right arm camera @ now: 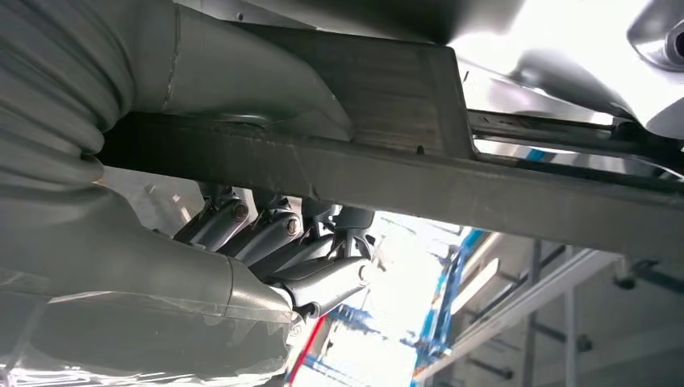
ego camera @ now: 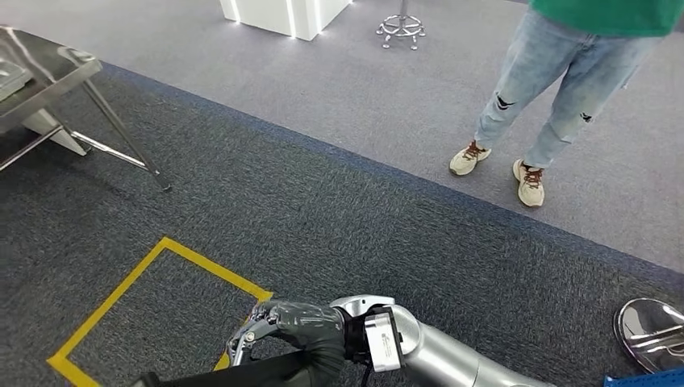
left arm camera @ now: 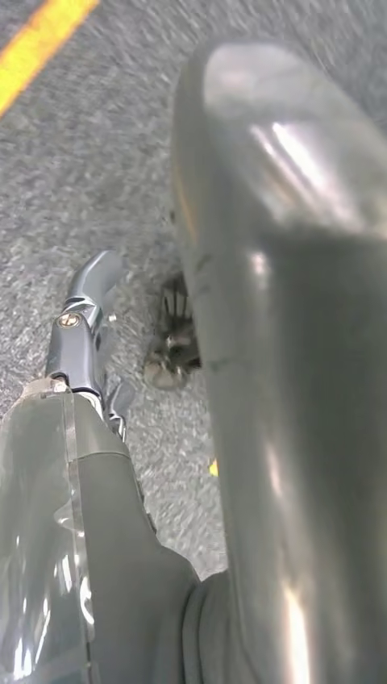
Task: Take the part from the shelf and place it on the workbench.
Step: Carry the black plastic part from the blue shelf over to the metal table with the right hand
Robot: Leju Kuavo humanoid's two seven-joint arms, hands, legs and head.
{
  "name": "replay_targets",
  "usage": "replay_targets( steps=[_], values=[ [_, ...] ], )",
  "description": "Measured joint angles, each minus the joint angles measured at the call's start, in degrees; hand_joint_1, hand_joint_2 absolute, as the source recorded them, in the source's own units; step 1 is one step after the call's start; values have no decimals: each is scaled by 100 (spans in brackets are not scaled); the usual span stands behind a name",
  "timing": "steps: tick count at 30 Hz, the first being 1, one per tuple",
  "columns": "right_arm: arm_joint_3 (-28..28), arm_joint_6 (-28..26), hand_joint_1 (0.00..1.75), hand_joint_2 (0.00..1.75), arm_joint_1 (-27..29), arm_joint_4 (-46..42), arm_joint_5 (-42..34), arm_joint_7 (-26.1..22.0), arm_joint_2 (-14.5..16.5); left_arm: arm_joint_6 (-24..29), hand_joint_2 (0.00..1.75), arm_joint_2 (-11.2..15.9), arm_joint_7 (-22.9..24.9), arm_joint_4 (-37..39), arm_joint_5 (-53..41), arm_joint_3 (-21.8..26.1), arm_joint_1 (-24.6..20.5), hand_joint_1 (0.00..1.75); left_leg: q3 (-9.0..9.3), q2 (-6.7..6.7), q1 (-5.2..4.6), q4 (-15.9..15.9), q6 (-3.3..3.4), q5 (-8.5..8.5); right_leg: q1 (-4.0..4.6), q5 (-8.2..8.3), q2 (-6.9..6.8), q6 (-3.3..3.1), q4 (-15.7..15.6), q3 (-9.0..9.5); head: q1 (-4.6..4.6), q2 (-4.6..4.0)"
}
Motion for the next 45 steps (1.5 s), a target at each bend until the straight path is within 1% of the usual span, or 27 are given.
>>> replay_targets(
  steps=[2, 3, 4, 5, 7, 9, 11, 12, 14, 16, 17, 18, 19, 20, 21, 22, 24, 25, 26, 27, 31, 36, 38, 40, 43, 44, 45],
  values=[
    [0, 4, 173, 175, 15, -1, -3, 0, 1, 3, 0, -2, 6, 0, -2, -1, -17, 0, -360, 138, 20, 682, -34, -266, 25, -23, -164, -18, 1, 7, -3, 1],
    [0, 7, 173, 175, 21, 0, -3, 0, 1, 4, 0, -2, 7, 0, -3, -1, -12, 0, -430, 158, 26, 807, -43, -265, 32, -34, -240, -17, 2, 10, -3, 1],
    [0, 8, 173, 175, 23, 2, -3, 0, 1, 4, 0, -2, 8, 0, -5, -1, -1, 0, -377, 176, 30, 695, -44, -156, 36, -46, -313, -11, 3, 20, -4, 1],
    [0, 7, 173, 175, 24, 3, -3, 0, 1, 4, 0, -2, 8, 0, -7, -1, 10, 0, -213, 221, 30, 381, -37, 26, 38, -59, -381, -1, 3, 36, -3, 1],
    [0, 1, 173, 175, 23, 4, -3, 0, 1, 4, 0, -2, 7, -1, -12, -1, 11, 0, 210, 455, 1, -422, 16, 338, 57, -94, -513, 37, 5, 80, -2, 1],
    [0, 0, 173, 175, 23, 6, -3, 0, -2, 4, 0, -2, 1, -1, -19, -1, -1, 0, 392, 585, -47, -786, 95, 415, 71, -126, -619, 95, 5, 114, 2, 1],
    [-1, -1, 173, 175, 23, 7, -2, -2, -1, 4, 0, -1, -3, -1, -24, -1, 8, 0, 396, 463, -65, -819, 172, 417, 60, -154, -711, 162, -7, 146, 3, 0],
    [-1, -3, 173, 175, 23, 9, 1, -3, 0, 4, 0, -2, -5, -2, -26, -1, 21, 0, 420, 397, -59, -855, 205, 429, 45, -183, -667, 198, 16, 163, 5, 0],
    [-1, -15, 173, 175, 25, 17, 5, -11, -1, 5, 0, -7, -4, -1, -27, -1, 20, 0, 487, 268, -30, -924, 271, 469, 21, -383, -378, 247, 318, 61, 9, 1],
    [0, -28, 173, 175, 48, 41, 13, -16, -16, 7, 0, -12, -1, 0, -26, 1, -1, 0, 496, 135, -27, -933, 310, 477, 4, -717, -76, 255, 1016, -289, 15, 1],
    [0, -32, 173, 175, 67, 59, 18, -16, -24, 7, 0, -13, -1, 0, -25, 1, -10, 0, 495, 50, -28, -930, 318, 476, 2, -827, -22, 260, 1356, -485, 18, 1],
    [0, -34, 173, 175, 84, 77, 23, -15, -29, 6, 0, -13, 0, 0, -24, 2, -13, 0, 497, -41, -29, -927, 320, 472, -1, -836, -1, 263, 1548, -616, 19, 1],
    [0, -34, 173, 175, 94, 91, 26, -15, -32, 4, 0, -14, -1, 0, -24, 2, -11, 0, 504, -134, -28, -919, 314, 467, -6, -728, 9, 262, 1530, -650, 20, 0],
    [0, -33, 173, 175, 96, 100, 27, -15, -32, 1, 0, -16, -2, 0, -23, 2, -9, 0, 514, -225, -26, -909, 302, 458, -11, -522, 34, 255, 1291, -572, 20, 0],
    [0, -32, 173, 175, 94, 104, 27, -15, -32, -4, 0, -19, -4, 0, -23, 2, -6, 0, 520, -308, -20, -894, 286, 445, -17, -275, 125, 243, 913, -424, 20, -1],
    [0, -31, 173, 175, 92, 109, 28, -15, -32, -9, 0, -24, -6, -1, -23, 2, -8, 0, 509, -386, -19, -865, 260, 427, -31, -94, 294, 230, 529, -274, 19, -1],
    [-1, -29, 173, 175, 92, 122, 31, -15, -33, -15, 0, -32, -11, -1, -24, 2, -17, 0, 455, -532, -3, -825, 196, 405, -35, 58, 534, 218, 84, -111, 18, 0],
    [-2, -28, 173, 175, 92, 129, 34, -15, -32, -16, 0, -35, -13, -1, -24, 2, -16, 0, 428, -601, 12, -820, 155, 401, -27, 37, 557, 205, 36, -98, 17, 0],
    [-2, -28, 173, 175, 89, 132, 36, -15, -28, -16, 0, -34, -14, 0, -25, 2, -6, 0, 412, -673, 30, -834, 114, 402, -20, 39, 481, 182, 20, -86, 18, 0],
    [-3, -27, 173, 175, 83, 136, 38, -15, -21, -17, 0, -36, -12, 0, -28, 2, 8, 0, 410, -655, 42, -828, 81, 393, -19, 44, 407, 147, -10, -57, 17, 0],
    [-4, -27, 173, 175, 70, 147, 40, -22, 7, -33, 0, -42, 4, 0, -60, 2, 4, 0, 212, -30, 19, -371, 22, 137, -27, 41, 147, 32, -113, 58, 3, 0],
    [-4, -27, 173, 175, 70, 147, 40, -22, 7, -33, 0, -42, 4, 0, -60, 2, -2, 0, 166, 11, 20, -280, 17, 89, -23, 37, 122, 26, -113, 62, 3, 0],
    [-4, -26, 173, 175, 79, 157, 43, -22, 6, -39, 0, -42, 7, 0, -61, 2, -19, 0, -48, 75, 32, 128, -1, -85, -10, 21, 32, 16, -112, 73, 2, 1],
    [-4, -25, 173, 175, 91, 186, 48, -22, 5, -42, 0, -42, 33, 0, -64, 2, -25, 0, -338, 148, 53, 654, -36, -222, 5, -16, -155, 11, -108, 95, 2, 1],
    [-6, -23, 173, 175, 87, 227, 59, -37, 7, 26, 0, -34, 157, 0, -73, 2, -6, 0, 191, 435, -15, -438, 78, 296, 43, -135, -553, 126, -73, 190, 10, 1],
    [-7, -23, 173, 175, 83, 233, 62, -44, 10, 47, 0, -32, 192, 0, -75, 3, 0, 0, 384, 488, -44, -829, 139, 439, 56, -171, -669, 176, -67, 225, 13, 1],
    [-7, -23, 173, 175, 79, 235, 63, -49, 16, 51, 0, -32, 203, 0, -74, 5, 11, 0, 391, 423, -36, -842, 172, 444, 45, -194, -685, 214, -65, 243, 14, 1]
  ],
)
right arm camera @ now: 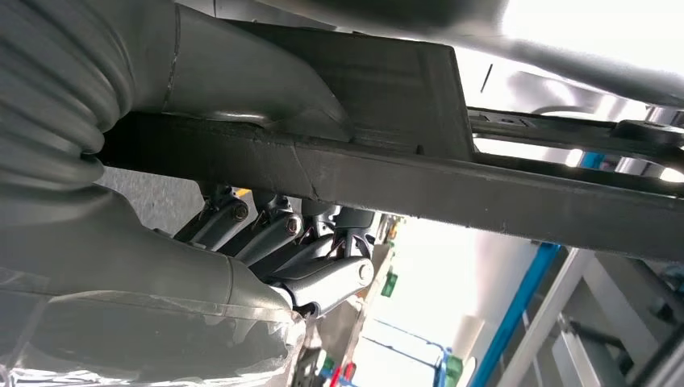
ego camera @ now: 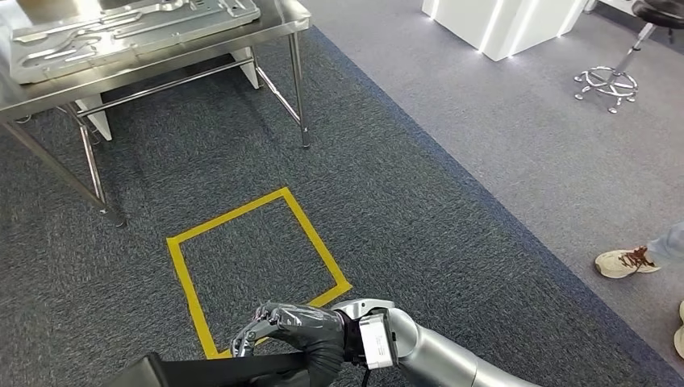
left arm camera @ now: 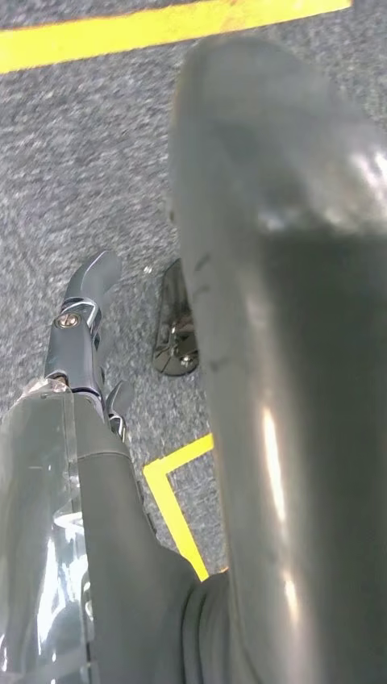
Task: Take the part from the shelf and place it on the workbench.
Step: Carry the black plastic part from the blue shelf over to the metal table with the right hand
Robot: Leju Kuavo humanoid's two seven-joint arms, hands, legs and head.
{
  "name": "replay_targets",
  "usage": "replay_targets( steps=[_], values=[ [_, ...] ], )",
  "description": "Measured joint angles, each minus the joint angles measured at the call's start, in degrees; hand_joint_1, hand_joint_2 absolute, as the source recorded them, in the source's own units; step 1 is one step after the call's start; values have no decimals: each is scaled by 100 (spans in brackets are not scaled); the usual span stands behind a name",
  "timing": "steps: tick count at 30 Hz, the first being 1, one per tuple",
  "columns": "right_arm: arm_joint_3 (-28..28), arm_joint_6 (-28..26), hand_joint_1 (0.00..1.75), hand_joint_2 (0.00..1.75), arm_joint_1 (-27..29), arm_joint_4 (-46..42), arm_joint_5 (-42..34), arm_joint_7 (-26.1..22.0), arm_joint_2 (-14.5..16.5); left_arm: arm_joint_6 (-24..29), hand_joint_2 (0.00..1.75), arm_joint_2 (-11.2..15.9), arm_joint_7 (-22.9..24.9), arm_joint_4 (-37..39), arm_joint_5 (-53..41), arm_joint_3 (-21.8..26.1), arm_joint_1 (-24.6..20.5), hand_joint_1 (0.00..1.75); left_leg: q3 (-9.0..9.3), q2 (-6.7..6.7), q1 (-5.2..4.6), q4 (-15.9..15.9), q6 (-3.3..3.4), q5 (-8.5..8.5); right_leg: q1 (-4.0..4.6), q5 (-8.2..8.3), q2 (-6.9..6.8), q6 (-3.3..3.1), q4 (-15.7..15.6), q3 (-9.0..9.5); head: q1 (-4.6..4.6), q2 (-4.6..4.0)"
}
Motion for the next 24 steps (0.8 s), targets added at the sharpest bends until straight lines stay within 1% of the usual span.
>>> replay_targets(
  steps=[1, 2, 3, 4, 5, 6, 7, 8, 9, 10, 11, 12, 13, 14, 15, 16, 17, 18, 19, 20, 21, 22, 23, 24],
  values=[
    [-1, 0, 173, 175, -7, 1, 2, -6, 8, -2, 0, 0, 4, 0, 0, 2, 7, 0, 15, -63, 10, -20, 29, 8, -14, -47, 78, 35, 48, -1, 2, 0],
    [-3, 0, 173, 175, -15, 2, 2, -16, 16, -9, 0, 0, 3, 0, 0, 4, 4, 0, 30, -121, 24, -40, 65, 20, -26, -146, 216, 64, 196, -55, 3, 0],
    [-5, 0, 173, 175, -18, 7, 3, -25, 20, -19, 0, 0, -1, 0, -1, 5, -5, 0, 41, -181, 37, -53, 96, 30, -41, -295, 392, 84, 469, -179, 6, 0],
    [-7, 1, 173, 175, -15, 14, 4, -32, 19, -32, 0, 1, -9, 0, -1, 5, -17, 0, 39, -249, 32, -53, 117, 31, -46, -468, 550, 88, 848, -370, 8, 0],
    [-8, 2, 173, 175, -9, 26, 4, -38, 15, -41, 0, 1, -17, 0, -1, 5, -28, 0, 36, -321, 29, -49, 135, 31, -47, -618, 631, 89, 1245, -587, 8, 0],
    [-8, 3, 173, 175, 0, 38, 5, -38, 12, -48, 0, 1, -26, 0, -1, 7, -32, 0, 36, -403, 26, -43, 140, 29, -47, -688, 666, 88, 1544, -764, 8, 0],
    [-8, 8, 173, 175, 4, 48, 6, -38, 10, -53, 0, 1, -33, 0, -2, 8, -33, 0, 37, -487, 23, -34, 139, 26, -47, -643, 681, 83, 1651, -857, 8, 0],
    [-8, 14, 173, 175, 4, 53, 7, -38, 11, -55, 0, 1, -37, 0, -2, 10, -33, 0, 41, -573, 23, -23, 134, 21, -48, -486, 698, 71, 1524, -837, 8, 0],
    [-8, 21, 173, 175, 0, 54, 6, -38, 12, -57, 0, 0, -39, 0, -3, 12, -32, 0, 46, -659, 24, -13, 125, 15, -49, -256, 746, 50, 1198, -717, 9, 0],
    [-8, 28, 173, 175, -5, 54, 6, -37, 13, -59, 0, -5, -40, 0, -3, 13, -30, 0, 44, -736, 28, -3, 114, 8, -55, -46, 885, 22, 789, -555, 8, 0],
    [-8, 36, 173, 175, -10, 54, 6, -37, 15, -59, 0, -10, -42, 0, -3, 14, -31, 0, 33, -812, 26, 10, 92, 2, -59, 106, 1030, 2, 430, -412, 7, 0],
    [-9, 42, 173, 175, -13, 53, 6, -37, 16, -60, 0, -14, -46, 0, -3, 15, -31, 0, 14, -879, 31, 18, 64, 2, -59, 186, 1141, -13, 191, -319, 6, 0],
    [-9, 48, 173, 175, -16, 52, 5, -37, 17, -60, 0, -18, -52, 0, -2, 17, -28, 0, -8, -941, 41, 19, 29, 4, -49, 193, 1207, -25, 90, -283, 6, 0],
    [-10, 56, 173, 175, -21, 51, 4, -37, 19, -60, 0, -17, -60, 0, -2, 19, -22, 0, -22, -1002, 50, 12, -15, 9, -32, 195, 1168, -39, 70, -276, 7, 0],
    [-11, 66, 173, 175, -28, 46, -4, -33, 25, -62, 0, -12, -69, 0, -2, 22, -11, 0, -28, -1036, 65, 6, -53, 10, -35, 204, 1101, -66, 46, -259, 8, 0],
    [-12, 79, 173, 175, -35, 39, -18, -25, 33, -70, 0, -13, -80, 0, -2, 24, 2, 0, -38, -967, 63, 37, -84, -15, -40, 212, 1044, -102, 12, -231, 4, 0],
    [-12, 90, 173, 175, -42, 28, -41, -18, 40, -92, 0, -13, -93, 0, -2, 26, 5, 0, -82, -829, 57, 149, -110, -90, -53, 221, 985, -138, -23, -200, -3, 0],
    [-13, 99, 173, 175, -45, 19, -68, -8, 47, -125, 0, -12, -108, 0, -1, 27, -1, 0, -182, -647, 50, 381, -131, -223, -63, 228, 923, -168, -54, -171, -10, 0],
    [-13, 103, 173, 175, -45, 13, -90, 8, 47, -163, 0, -16, -126, 0, 0, 28, -13, 0, -338, -459, 46, 719, -151, -399, -55, 222, 865, -188, -63, -154, -16, 0],
    [-13, 103, 173, 175, -43, 10, -104, 21, 45, -200, 0, -15, -150, 0, 1, 28, -28, 0, -525, -353, 55, 1105, -171, -576, -50, 215, 809, -198, -62, -149, -20, 0],
    [-13, 103, 173, 175, -39, 12, -111, 34, 43, -227, 0, -14, -178, 0, -1, 29, -35, 0, -683, -299, 66, 1424, -191, -689, -46, 204, 760, -199, -61, -148, -19, 0],
    [-13, 103, 173, 175, -36, 13, -116, 42, 41, -243, 0, -12, -207, 0, -4, 29, -32, 0, -757, -274, 79, 1572, -209, -700, -46, 193, 720, -195, -59, -146, -20, 0],
    [-13, 103, 173, 175, -35, 13, -120, 42, 39, -250, 0, -8, -236, 0, -10, 29, -22, 0, -717, -261, 93, 1501, -223, -606, -49, 181, 693, -184, -54, -140, -20, 0],
    [-15, 103, 173, 175, -34, 12, -125, 40, 39, -253, 0, -4, -262, 0, -21, 29, -11, 0, -567, -251, 106, 1216, -231, -430, -54, 166, 674, -168, -46, -128, -20, 0]
  ],
)
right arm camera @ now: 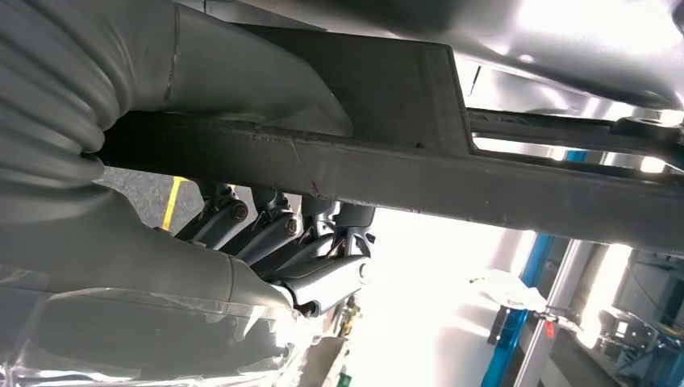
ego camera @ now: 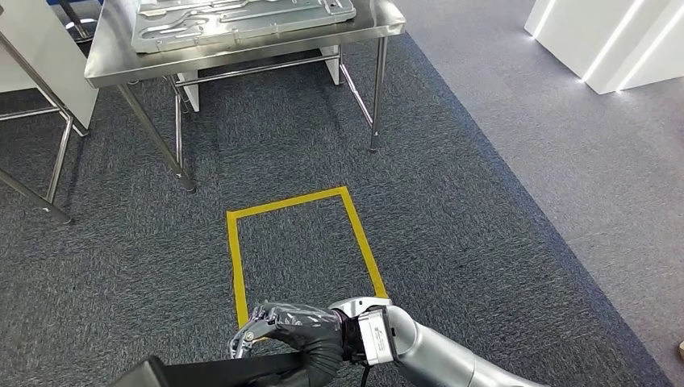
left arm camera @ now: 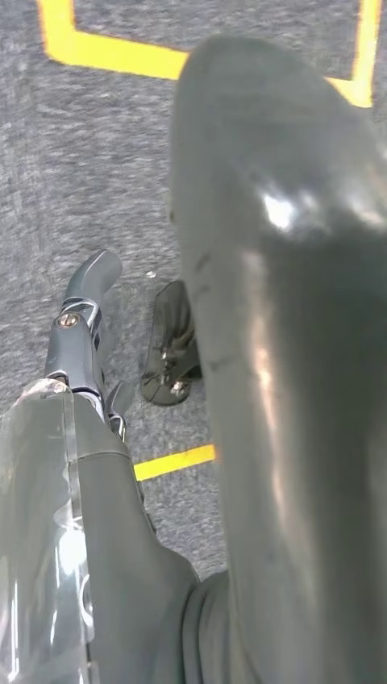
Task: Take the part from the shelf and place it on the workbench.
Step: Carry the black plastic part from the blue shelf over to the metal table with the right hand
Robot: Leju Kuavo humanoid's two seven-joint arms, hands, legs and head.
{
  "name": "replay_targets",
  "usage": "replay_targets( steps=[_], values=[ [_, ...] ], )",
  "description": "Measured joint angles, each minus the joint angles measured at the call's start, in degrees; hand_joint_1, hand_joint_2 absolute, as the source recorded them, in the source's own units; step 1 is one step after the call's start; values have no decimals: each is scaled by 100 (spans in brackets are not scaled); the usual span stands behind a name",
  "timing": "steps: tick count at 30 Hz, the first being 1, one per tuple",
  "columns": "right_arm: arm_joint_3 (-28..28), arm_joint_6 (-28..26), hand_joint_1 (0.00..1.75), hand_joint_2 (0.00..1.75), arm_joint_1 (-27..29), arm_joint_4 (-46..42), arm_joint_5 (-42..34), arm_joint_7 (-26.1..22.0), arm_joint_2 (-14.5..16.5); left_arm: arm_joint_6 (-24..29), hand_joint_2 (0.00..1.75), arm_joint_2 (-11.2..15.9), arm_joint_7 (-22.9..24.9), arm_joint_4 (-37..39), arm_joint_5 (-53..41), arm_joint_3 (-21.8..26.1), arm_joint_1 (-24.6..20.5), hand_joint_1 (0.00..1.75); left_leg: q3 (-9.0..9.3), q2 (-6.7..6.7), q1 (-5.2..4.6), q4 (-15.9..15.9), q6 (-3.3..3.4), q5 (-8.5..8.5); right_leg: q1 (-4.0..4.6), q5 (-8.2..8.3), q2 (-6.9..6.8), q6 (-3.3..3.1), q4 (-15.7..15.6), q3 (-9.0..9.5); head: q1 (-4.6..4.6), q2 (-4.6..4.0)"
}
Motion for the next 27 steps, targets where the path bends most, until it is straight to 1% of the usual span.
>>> replay_targets(
  steps=[1, 2, 3, 4, 5, 7, 8, 9, 10, 11, 12, 13, 14, 15, 16, 17, 18, 19, 21, 23, 24, 25, 27],
  values=[
    [-3, 0, 173, 175, -1, -2, -4, -2, 0, 1, 0, 4, -23, 0, -10, 0, 7, 0, 215, 20, 10, -416, -1, 182, -3, -18, -17, 23, 13, 13, -1, 0],
    [-7, 0, 173, 175, -4, -4, -7, -2, -1, 0, 0, 7, -40, 0, -19, 0, 4, 0, 414, 36, 3, -788, 15, 299, 5, -40, -31, 53, 33, 18, 0, 0],
    [-11, -1, 173, 175, -6, -7, -9, -3, -1, -1, 0, 9, -54, 0, -25, 0, -1, 0, 550, 46, -6, -1051, 45, 360, 14, -58, -43, 85, 48, 18, 3, 0],
    [-15, -1, 173, 175, -8, -9, -10, -3, -2, -3, 0, 9, -60, 0, -26, 0, -4, 0, 616, 51, -20, -1181, 82, 359, 25, -70, -50, 116, 56, 18, 6, 0],
    [-19, -2, 173, 175, -10, -11, -12, -4, -3, -5, 0, 9, -63, 0, -26, 0, -2, 0, 623, 42, -41, -1190, 125, 335, 32, -76, -54, 147, 53, 20, 9, 0],
    [-26, -2, 173, 175, -11, -17, -15, -4, -4, -11, 0, 9, -69, -1, -26, 0, 13, 0, 639, 24, -41, -1206, 204, 334, 15, -102, -55, 211, 67, 34, 10, 0],
    [-31, -2, 173, 175, -14, -21, -17, -4, -4, -15, 0, 9, -74, -1, -26, 0, 16, 0, 662, 19, -35, -1222, 243, 333, 6, -158, -49, 240, 160, 2, 12, 0],
    [-37, -3, 173, 175, -17, -27, -20, -5, -5, -19, 0, 9, -84, -1, -28, 0, 13, 0, 687, 16, -27, -1237, 281, 330, 1, -266, -40, 263, 370, -95, 12, 0],
    [-45, -3, 173, 175, -16, -33, -22, -7, -7, -22, 0, 10, -99, -1, -29, 0, 8, 0, 708, 14, -28, -1246, 311, 321, -1, -411, -28, 276, 695, -262, 14, 0],
    [-52, -4, 173, 175, -14, -37, -24, -8, -10, -24, 0, 10, -116, -1, -32, 0, 2, 0, 723, 11, -35, -1247, 335, 304, 3, -570, -20, 282, 1094, -491, 15, 0],
    [-58, -4, 173, 175, -6, -40, -25, -8, -15, -25, 0, 11, -131, -1, -34, 1, -1, 0, 735, 5, -46, -1245, 353, 287, 4, -693, -16, 283, 1481, -729, 15, 0],
    [-61, -4, 173, 175, 2, -39, -25, -7, -25, -26, 0, 13, -141, -1, -38, 1, 0, 0, 753, -4, -57, -1244, 363, 270, 4, -727, -13, 279, 1742, -913, 15, 0],
    [-62, -4, 173, 175, 9, -39, -25, -7, -34, -26, 0, 13, -146, -1, -43, 2, 3, 0, 778, -16, -69, -1243, 367, 248, 6, -644, -10, 264, 1798, -1001, 15, 0],
    [-63, -4, 173, 175, 12, -39, -25, -7, -42, -26, 0, 14, -150, 0, -49, 2, 5, 0, 815, -30, -80, -1242, 365, 224, 12, -447, -5, 238, 1616, -963, 15, 0],
    [-67, -5, 173, 175, 13, -42, -26, -7, -48, -29, 0, 13, -156, 0, -58, 2, 6, 0, 860, -43, -89, -1243, 359, 195, 27, -178, 3, 197, 1238, -820, 15, 0],
    [-74, -5, 173, 175, 9, -46, -27, -8, -50, -35, 0, 7, -162, 0, -66, 2, 5, 0, 892, -55, -97, -1242, 347, 161, 50, 48, 17, 145, 806, -637, 15, 0],
    [-82, -6, 173, 175, 5, -51, -30, -11, -50, -42, 0, 3, -170, 0, -73, 2, -1, 0, 920, -66, -108, -1240, 326, 129, 70, 188, 26, 103, 445, -478, 13, 0],
    [-92, -7, 173, 175, 1, -56, -33, -15, -50, -49, 0, 1, -179, 0, -79, 2, -7, 0, 932, -73, -111, -1241, 299, 99, 92, 239, 31, 74, 218, -379, 13, 0],
    [-111, -8, 173, 175, -4, -60, -40, -25, -51, -57, 0, 3, -192, 0, -82, 2, -14, 0, 958, -78, -109, -1264, 232, 51, 110, 188, 34, 41, 104, -325, 12, 0],
    [-127, -9, 173, 175, -6, -67, -46, -37, -51, -59, 0, 14, -205, -1, -82, 1, -15, 0, 983, -60, -101, -1226, 170, -8, 79, 172, 37, 7, 36, -244, 8, 0],
    [-131, -9, 173, 175, -11, -71, -50, -47, -51, -60, 0, 18, -211, -2, -82, 1, -17, 0, 931, -48, -100, -1082, 144, -81, 58, 163, 31, -15, -2, -189, 1, 0],
    [-133, -9, 173, 175, -14, -75, -55, -60, -50, -62, 0, 22, -217, -2, -83, 0, -19, 0, 804, -35, -92, -817, 121, -196, 45, 145, 22, -34, -27, -134, -5, 0],
    [-133, -9, 173, 175, -9, -74, -62, -77, -51, -64, 0, 20, -222, -2, -84, 0, -11, 0, 346, -20, -71, -39, 77, -458, 50, 76, 6, -62, -34, -56, -12, 0]
  ],
)
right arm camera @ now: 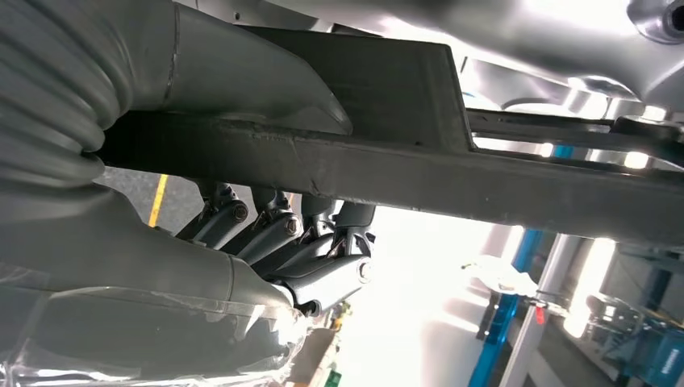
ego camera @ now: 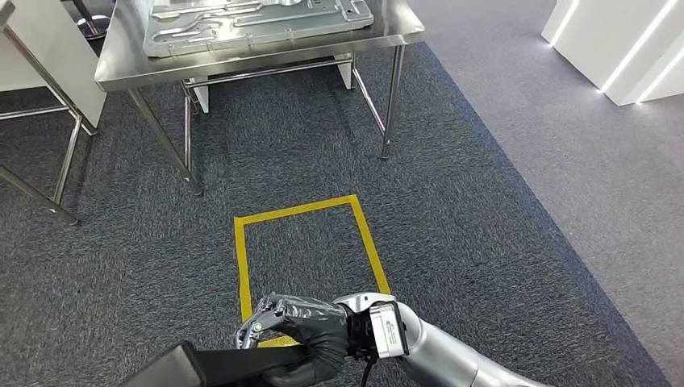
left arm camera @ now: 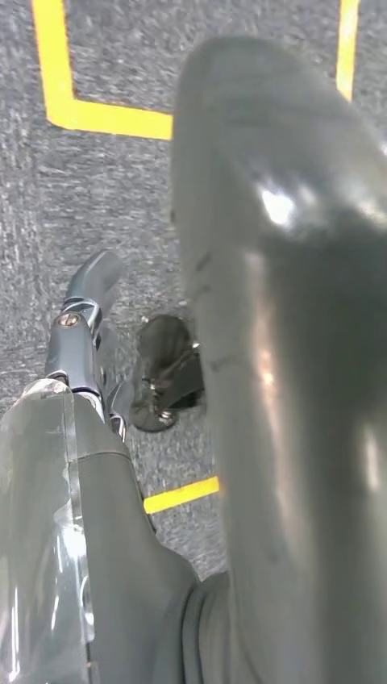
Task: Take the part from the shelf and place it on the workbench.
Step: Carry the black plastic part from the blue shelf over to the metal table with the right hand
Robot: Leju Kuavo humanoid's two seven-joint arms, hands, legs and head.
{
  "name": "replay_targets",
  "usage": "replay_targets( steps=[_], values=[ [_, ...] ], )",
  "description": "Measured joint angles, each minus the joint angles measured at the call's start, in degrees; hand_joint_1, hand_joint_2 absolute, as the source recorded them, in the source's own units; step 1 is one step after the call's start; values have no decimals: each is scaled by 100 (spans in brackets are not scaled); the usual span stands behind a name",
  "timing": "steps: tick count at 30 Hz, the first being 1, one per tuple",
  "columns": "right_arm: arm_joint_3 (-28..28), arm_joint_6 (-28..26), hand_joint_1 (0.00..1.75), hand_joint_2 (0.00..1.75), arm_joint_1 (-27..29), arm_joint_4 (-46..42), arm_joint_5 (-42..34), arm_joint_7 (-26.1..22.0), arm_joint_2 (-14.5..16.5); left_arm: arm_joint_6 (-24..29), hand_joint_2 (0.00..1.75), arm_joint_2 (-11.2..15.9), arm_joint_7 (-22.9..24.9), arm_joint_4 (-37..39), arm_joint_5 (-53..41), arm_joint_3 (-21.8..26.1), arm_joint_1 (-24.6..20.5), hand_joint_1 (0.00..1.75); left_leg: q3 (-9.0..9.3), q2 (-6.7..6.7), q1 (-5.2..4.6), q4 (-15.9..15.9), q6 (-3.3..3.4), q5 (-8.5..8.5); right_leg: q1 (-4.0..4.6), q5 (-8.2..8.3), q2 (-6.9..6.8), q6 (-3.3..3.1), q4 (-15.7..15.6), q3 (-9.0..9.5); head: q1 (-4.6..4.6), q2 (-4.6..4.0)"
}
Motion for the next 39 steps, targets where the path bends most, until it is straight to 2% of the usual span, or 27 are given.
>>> replay_targets(
  steps=[1, 2, 3, 5, 6, 7, 8, 11, 13, 15, 16, 17, 18, 20, 21, 22, 24, 27, 28, 29, 31, 32, 33, 34, 36, 38, 39],
  values=[
    [0, 0, 173, 175, 10, 2, -2, -4, -1, 1, 0, 1, -1, 0, 0, 0, 11, 0, -218, 3, 13, 306, -22, -47, 0, -40, -1, 0, 1, 42, 1, 0],
    [0, 0, 173, 175, 19, 5, -2, -4, -1, 2, 0, 2, -1, 0, 1, 0, 24, 0, -356, 7, 26, 427, -42, 21, -1, -83, 1, 6, 1, 91, 0, 0],
    [0, 0, 173, 175, 26, 7, -2, -5, -1, 3, 0, 5, -1, 0, 1, 0, 35, 0, -380, 11, 42, 308, -57, 211, -4, -129, 4, 15, 3, 150, -2, 0],
    [0, 0, 173, 175, 28, 8, -3, -6, -1, 4, 0, 11, -4, 1, 2, 0, 45, 0, -161, 36, 70, -413, -69, 738, -9, -236, 9, 57, 8, 281, 1, 0],
    [0, 0, 173, 175, 26, 9, -4, -7, -1, 4, 0, 13, -9, 1, 2, 0, 44, 0, -23, 47, 66, -772, -52, 901, -2, -289, 12, 91, 21, 326, 1, 0],
    [0, -1, 173, 175, 23, 9, -5, -9, -1, 4, 0, 13, -17, 2, 1, 0, 37, 0, 76, 55, 54, -1006, -18, 972, 4, -330, 13, 127, 22, 356, 4, 0],
    [0, -1, 173, 175, 21, 9, -8, -11, -1, 3, 0, 14, -25, 2, 1, 0, 32, 0, 123, 57, 39, -1103, 26, 948, 11, -355, 14, 165, 29, 376, 5, 0],
    [-3, -2, 173, 175, 12, 6, -20, -20, -1, -3, 0, 18, -39, 2, -2, 0, 23, 0, 208, 34, 29, -1154, 168, 866, -1, -397, 13, 253, 129, 393, 12, 0],
    [-7, -4, 173, 175, 1, 4, -28, -22, -1, -10, 0, 22, -48, 2, -6, 0, 18, 0, 299, 25, 36, -1180, 249, 819, -14, -554, 18, 295, 563, 174, 16, 0],
    [-10, -5, 173, 175, 4, 5, -33, -23, -4, -15, 0, 26, -54, 2, -12, 1, 12, 0, 352, 19, 27, -1183, 293, 763, -18, -826, 21, 320, 1315, -313, 20, 0],
    [-11, -6, 173, 175, 14, 7, -34, -23, -9, -16, 0, 28, -56, 2, -14, 2, 14, 0, 379, 13, 20, -1182, 298, 734, -20, -907, 21, 326, 1615, -550, 21, 0],
    [-11, -7, 173, 175, 22, 8, -34, -23, -15, -16, 0, 28, -57, 2, -16, 2, 18, 0, 416, 6, 13, -1182, 298, 701, -20, -882, 20, 324, 1744, -708, 21, 0],
    [-11, -7, 173, 175, 26, 8, -34, -23, -21, -16, 0, 28, -58, 2, -16, 2, 22, 0, 467, -1, 7, -1181, 294, 664, -17, -729, 21, 308, 1657, -755, 21, 0],
    [-13, -7, 173, 175, 27, 8, -34, -23, -26, -17, 0, 28, -59, 2, -18, 2, 24, 0, 581, -12, -1, -1186, 273, 579, 7, -176, 21, 235, 956, -577, 21, 0],
    [-14, -8, 173, 175, 25, 8, -34, -23, -27, -19, 0, 26, -61, 2, -20, 2, 21, 0, 633, -19, -7, -1188, 251, 538, 33, -7, 21, 194, 591, -457, 20, 0],
    [-15, -10, 173, 175, 24, 8, -35, -23, -28, -20, 0, 24, -66, 2, -22, 2, 15, 0, 662, -25, -11, -1196, 221, 499, 57, 52, 26, 154, 334, -368, 22, 0],
    [-21, -16, 173, 175, 26, 9, -37, -25, -32, -22, 0, 22, -82, 2, -26, 2, 13, 0, 719, -27, -26, -1193, 146, 476, 82, 6, 34, 92, 159, -298, 28, 0],
    [-34, -19, 173, 175, 22, -3, -45, -30, -28, -27, 0, 38, -101, 2, -32, 2, 10, 0, 747, -4, -29, -1024, 53, 424, 44, 46, 33, 17, 78, -136, 29, 0],
    [-37, -20, 173, 175, 17, -12, -49, -32, -24, -31, 0, 44, -101, 2, -33, 2, 3, 0, 649, 4, -18, -822, 33, 337, 36, 21, 27, -4, 68, -76, 22, 0],
    [-39, -19, 173, 175, 16, -20, -53, -32, -21, -34, 0, 49, -101, 2, -34, 2, -3, 0, 475, 12, -7, -518, 11, 211, 33, -14, 20, -24, 61, -29, 15, 0],
    [-40, -19, 173, 175, 29, -26, -57, -31, -19, -38, 0, 46, -99, 2, -35, 2, 4, 0, 14, 15, 5, 169, -34, -62, 39, -95, 17, -46, 64, 40, 5, -1],
    [-41, -19, 173, 175, 41, -26, -57, -30, -19, -37, 0, 46, -99, 2, -36, 2, 17, 0, -157, 15, 9, 353, -52, -106, 42, -138, 23, -48, 65, 85, 6, -1],
    [-40, -19, 173, 175, 50, -25, -56, -29, -19, -37, 0, 46, -99, 2, -36, 2, 30, 0, -240, 16, 11, 342, -55, -32, 43, -186, 31, -44, 67, 143, 4, -1],
    [-41, -19, 173, 175, 56, -25, -56, -29, -19, -36, 0, 49, -99, 2, -36, 2, 41, 0, -224, 17, 12, 120, -50, 165, 43, -238, 38, -34, 68, 215, 4, -1],
    [-41, -19, 173, 175, 60, -24, -57, -30, -20, -34, 0, 52, -96, 4, -36, 2, 57, 0, -63, 29, 4, -596, -12, 692, 45, -352, 41, 2, 69, 352, 8, 0],
    [-44, -20, 173, 175, 64, -23, -60, -31, -23, -28, 0, 54, -87, 9, -36, 2, 54, 0, 37, 50, -36, -1021, 76, 907, 48, -437, 37, 63, 66, 415, 13, 0],
    [-47, -20, 173, 175, 67, -23, -60, -32, -25, -24, 0, 56, -78, 11, -36, 2, 51, 0, 45, 56, -57, -1051, 136, 875, 50, -452, 37, 100, 79, 437, 15, 0]
  ],
)
